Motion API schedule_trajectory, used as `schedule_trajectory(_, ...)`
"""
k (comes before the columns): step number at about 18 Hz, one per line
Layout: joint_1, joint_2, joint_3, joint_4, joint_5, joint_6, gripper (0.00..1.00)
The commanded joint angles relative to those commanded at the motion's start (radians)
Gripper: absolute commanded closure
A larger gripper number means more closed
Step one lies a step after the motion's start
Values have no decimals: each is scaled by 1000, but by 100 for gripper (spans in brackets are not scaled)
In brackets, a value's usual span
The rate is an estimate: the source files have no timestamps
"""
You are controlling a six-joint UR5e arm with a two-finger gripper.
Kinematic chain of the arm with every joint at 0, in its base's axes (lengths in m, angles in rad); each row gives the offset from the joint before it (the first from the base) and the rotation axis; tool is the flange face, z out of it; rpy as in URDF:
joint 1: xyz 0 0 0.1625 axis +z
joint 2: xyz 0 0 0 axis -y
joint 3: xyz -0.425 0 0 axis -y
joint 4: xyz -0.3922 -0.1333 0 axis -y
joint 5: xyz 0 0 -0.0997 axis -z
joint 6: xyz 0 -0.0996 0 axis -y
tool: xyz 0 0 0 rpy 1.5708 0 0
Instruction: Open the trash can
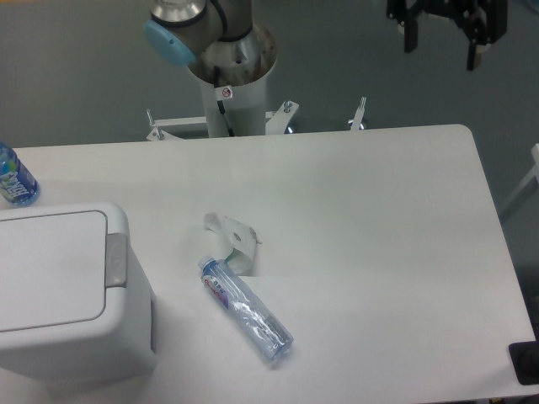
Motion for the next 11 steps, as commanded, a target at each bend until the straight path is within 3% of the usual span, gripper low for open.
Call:
schedule_trajectory(7, -11, -8, 0, 9, 0, -122, 0)
schedule_trajectory(11, -77, -34, -3, 92, -6, -296, 0)
